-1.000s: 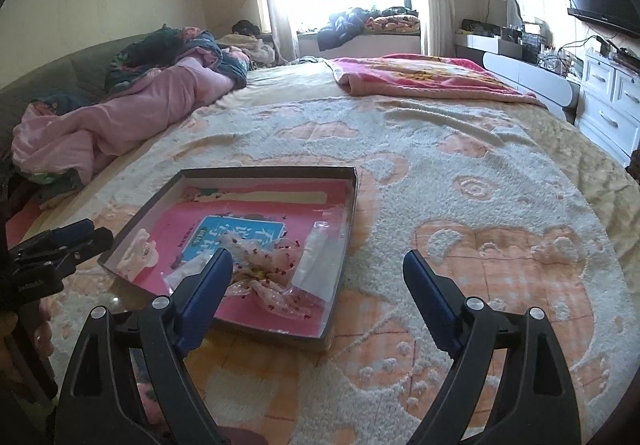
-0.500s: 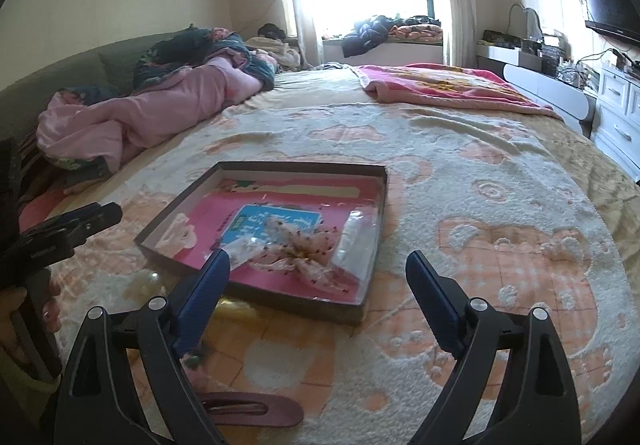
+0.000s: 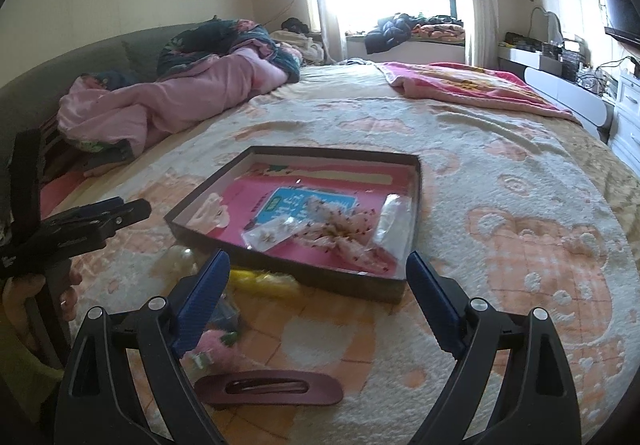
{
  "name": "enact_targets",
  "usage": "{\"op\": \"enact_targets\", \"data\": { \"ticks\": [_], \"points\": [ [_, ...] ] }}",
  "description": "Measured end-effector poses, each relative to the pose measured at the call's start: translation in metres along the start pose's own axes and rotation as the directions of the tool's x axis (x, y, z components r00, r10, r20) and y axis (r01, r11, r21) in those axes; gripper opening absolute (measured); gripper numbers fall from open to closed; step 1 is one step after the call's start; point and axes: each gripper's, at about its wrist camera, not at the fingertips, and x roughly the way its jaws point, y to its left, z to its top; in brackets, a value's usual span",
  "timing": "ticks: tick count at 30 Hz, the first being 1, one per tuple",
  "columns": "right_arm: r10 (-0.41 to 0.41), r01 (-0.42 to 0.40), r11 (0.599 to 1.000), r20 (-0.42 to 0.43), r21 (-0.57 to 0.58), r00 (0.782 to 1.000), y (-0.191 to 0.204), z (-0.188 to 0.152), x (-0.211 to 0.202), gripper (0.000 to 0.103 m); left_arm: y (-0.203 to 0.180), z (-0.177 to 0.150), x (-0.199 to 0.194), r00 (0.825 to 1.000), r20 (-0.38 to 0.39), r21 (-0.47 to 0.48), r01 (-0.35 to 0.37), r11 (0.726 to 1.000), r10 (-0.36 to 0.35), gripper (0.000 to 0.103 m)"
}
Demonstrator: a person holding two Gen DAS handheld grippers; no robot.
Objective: Organize jewelry
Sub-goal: 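Withdraw both tools from the tray toward the remaining items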
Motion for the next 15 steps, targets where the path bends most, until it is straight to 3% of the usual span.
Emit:
{"op": "enact_targets", "data": {
  "ticks": [15],
  "points": [
    [0.065, -0.069, 0.996, -0.071, -0.062, 0.995, 0.031, -0.027, 0.014, 0.087, 0.012, -0.018, 0.008, 0.998, -0.061, -0.015, -0.01, 1.0, 0.009, 0.081]
  ]
}}
